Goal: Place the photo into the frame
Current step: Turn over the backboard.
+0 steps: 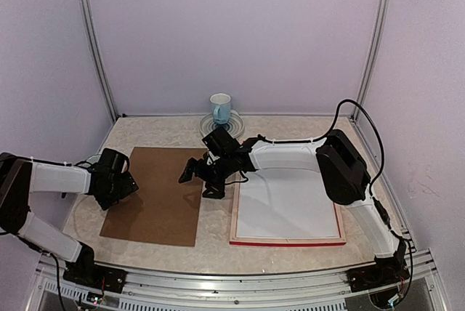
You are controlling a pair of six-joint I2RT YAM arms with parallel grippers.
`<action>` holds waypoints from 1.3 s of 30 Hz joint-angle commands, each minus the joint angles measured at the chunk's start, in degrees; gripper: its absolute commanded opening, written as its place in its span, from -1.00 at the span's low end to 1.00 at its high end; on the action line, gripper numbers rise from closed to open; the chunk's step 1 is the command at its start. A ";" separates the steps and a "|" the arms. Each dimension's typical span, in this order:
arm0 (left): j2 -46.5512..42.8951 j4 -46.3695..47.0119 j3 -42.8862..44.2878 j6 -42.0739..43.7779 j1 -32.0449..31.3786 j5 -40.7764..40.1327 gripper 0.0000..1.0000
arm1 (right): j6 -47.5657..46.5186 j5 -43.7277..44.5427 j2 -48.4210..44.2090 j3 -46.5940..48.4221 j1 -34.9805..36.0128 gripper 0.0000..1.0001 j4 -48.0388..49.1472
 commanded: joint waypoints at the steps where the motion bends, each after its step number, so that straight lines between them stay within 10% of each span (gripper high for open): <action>1: -2.40 1.50 -1.75 -0.11 0.11 5.66 0.94 | 0.82 0.82 2.66 0.13 0.60 0.98 -2.49; 39: -5.31 6.62 -3.98 -0.44 -0.71 15.04 0.90 | -0.97 -9.35 -18.06 -24.23 -1.52 0.98 37.45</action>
